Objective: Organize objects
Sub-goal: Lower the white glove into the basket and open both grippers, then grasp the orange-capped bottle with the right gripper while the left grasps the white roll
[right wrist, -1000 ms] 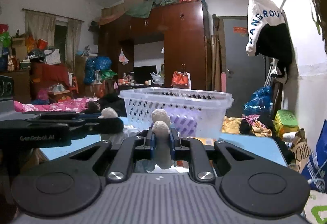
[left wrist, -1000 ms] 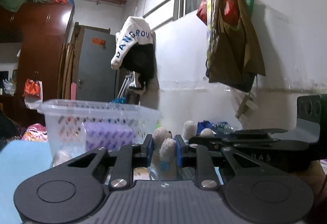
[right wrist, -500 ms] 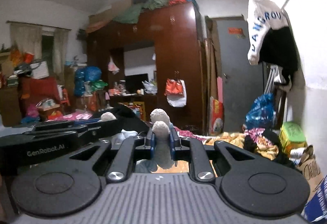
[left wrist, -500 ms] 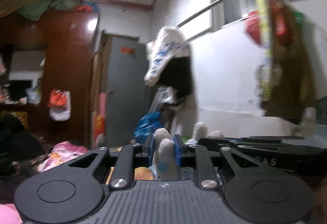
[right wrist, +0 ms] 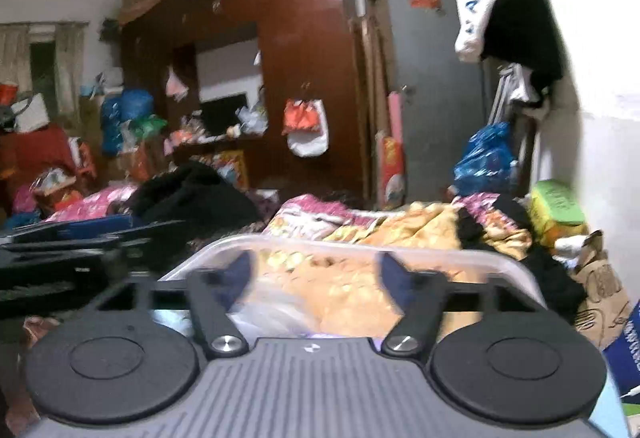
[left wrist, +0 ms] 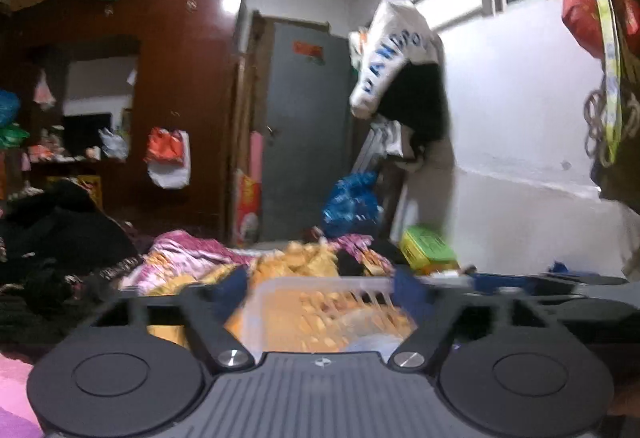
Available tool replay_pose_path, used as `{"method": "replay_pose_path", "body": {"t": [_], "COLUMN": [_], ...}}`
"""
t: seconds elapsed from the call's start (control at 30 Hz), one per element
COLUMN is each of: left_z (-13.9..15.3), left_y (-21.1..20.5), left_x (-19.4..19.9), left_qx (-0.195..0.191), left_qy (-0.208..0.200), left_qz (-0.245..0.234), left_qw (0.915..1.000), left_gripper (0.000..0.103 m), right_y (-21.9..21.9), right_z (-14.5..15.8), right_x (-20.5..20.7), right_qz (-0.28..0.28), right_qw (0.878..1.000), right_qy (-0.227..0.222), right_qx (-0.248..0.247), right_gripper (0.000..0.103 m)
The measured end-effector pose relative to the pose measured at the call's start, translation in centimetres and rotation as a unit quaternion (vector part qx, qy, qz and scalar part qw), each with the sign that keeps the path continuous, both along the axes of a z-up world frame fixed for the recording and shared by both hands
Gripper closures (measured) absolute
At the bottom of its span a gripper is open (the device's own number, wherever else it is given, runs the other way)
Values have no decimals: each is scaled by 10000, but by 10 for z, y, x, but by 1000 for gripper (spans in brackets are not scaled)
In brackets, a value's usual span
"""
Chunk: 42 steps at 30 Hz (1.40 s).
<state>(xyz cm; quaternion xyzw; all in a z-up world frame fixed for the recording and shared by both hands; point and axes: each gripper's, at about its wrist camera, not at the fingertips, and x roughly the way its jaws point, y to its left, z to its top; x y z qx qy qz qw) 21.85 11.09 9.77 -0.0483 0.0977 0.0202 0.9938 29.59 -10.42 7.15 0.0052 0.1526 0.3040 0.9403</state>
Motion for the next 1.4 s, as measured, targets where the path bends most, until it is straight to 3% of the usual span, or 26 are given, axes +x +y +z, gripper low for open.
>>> {"method": "replay_pose_path", "body": {"t": [0.13,0.23,0.4,0.53,0.6,0.7,0.9,1.07,1.13,1.2,1.23,1.3,1.4], "left_z": [5,-6,-47,-79,-89,-102,-112,-116,-117,-118,-119,-123,-123], "left_y": [5,-2,-16,-15,-14,-13,-5,-16,-19,-20,-20,-16,-11], "left_x": [-30,-62,-99,-109,-108,-98,-90,-79,-75,-70,-67,-62,-68], "left_qx": [-184,-46,149,92,138,208,78,370,418,430,422,255,75], "left_qy": [-293,-355,-53,350,459,714,1092,1338,1403,1548,1655,1868,1746], "left_qz": [23,-183,-421,-423,-418,-348,-243,-138,-108,-83,-99,-228,-252], "left_qw": [9994,9992,9990,9985,9980,9966,9937,9902,9892,9870,9853,9818,9843], "left_gripper": [13,6,5,5,5,6,6,6,6,16,22,53,54], "right_y": [-38,-72,-124,-155,-156,-138,-116,-109,-108,-107,-107,-108,-117], "right_z": [6,1,-32,-63,-70,-69,-73,-81,-85,-86,-87,-87,-86], "right_x": [-22,-43,-80,-100,-104,-99,-85,-85,-85,-82,-82,-85,-89], "right_qz": [8,141,-14,-42,47,114,175,94,30,22,43,0,-55], "right_qw": [9996,9998,9998,9976,9974,9994,9992,9987,9986,9981,9979,9982,9994], "right_qy": [-87,-15,-22,303,343,222,364,380,327,383,399,336,231], "right_qx": [255,155,185,623,634,253,-28,-331,-423,-473,-501,-504,-247], "right_gripper": [0,0,0,0,0,0,0,1,6,16,16,16,16]}}
